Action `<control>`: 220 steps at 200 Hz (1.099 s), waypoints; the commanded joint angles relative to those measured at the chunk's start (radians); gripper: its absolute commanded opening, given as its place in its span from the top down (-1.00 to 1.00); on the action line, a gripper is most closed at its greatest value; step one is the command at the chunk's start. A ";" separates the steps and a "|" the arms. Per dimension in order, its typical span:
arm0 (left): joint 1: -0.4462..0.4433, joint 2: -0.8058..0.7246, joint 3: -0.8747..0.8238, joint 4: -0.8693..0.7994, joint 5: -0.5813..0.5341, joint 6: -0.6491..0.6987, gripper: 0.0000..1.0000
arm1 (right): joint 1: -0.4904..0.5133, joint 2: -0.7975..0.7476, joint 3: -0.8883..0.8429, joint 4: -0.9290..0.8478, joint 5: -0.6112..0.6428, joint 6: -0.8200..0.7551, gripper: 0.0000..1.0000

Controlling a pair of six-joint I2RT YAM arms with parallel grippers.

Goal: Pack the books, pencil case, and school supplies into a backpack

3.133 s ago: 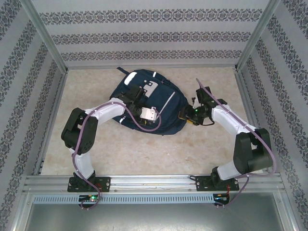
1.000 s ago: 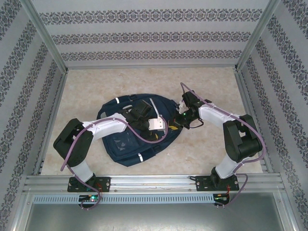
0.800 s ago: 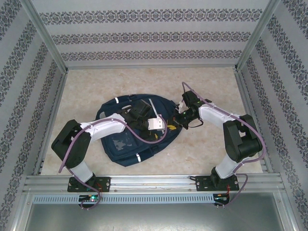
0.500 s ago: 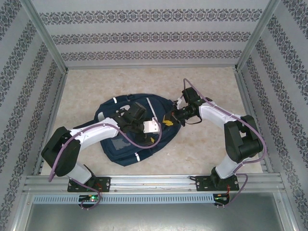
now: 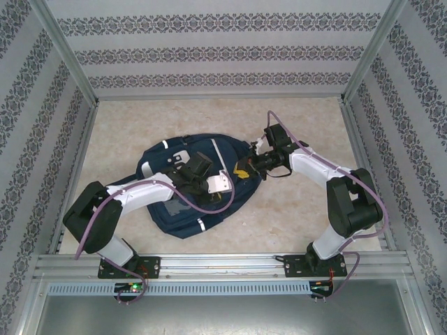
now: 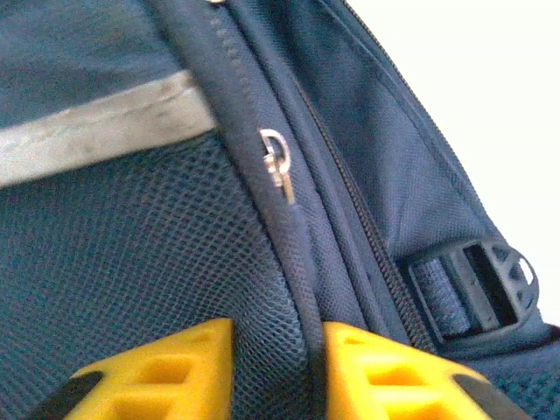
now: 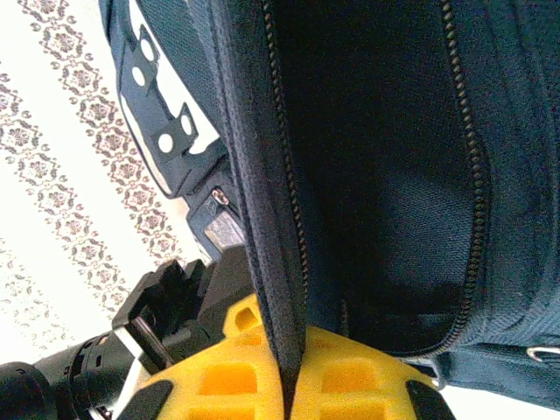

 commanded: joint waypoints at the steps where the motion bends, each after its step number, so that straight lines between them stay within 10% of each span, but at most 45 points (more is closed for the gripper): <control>1: 0.026 0.024 0.061 0.009 0.042 -0.033 0.78 | 0.009 -0.037 -0.020 0.012 -0.027 -0.012 0.98; 38: 0.030 0.011 0.062 -0.005 0.032 -0.024 1.00 | 0.004 -0.036 -0.028 -0.008 0.039 -0.049 0.90; 63: 0.034 0.009 0.093 -0.036 0.026 -0.051 1.00 | 0.007 -0.048 -0.035 -0.041 0.119 -0.090 0.33; 105: 0.053 0.064 0.198 -0.136 0.176 -0.147 1.00 | 0.075 -0.260 -0.230 0.077 0.484 -0.103 0.02; 220: 0.079 0.126 0.247 -0.176 0.391 -0.224 1.00 | 0.316 -0.252 -0.295 0.318 0.787 -0.248 0.19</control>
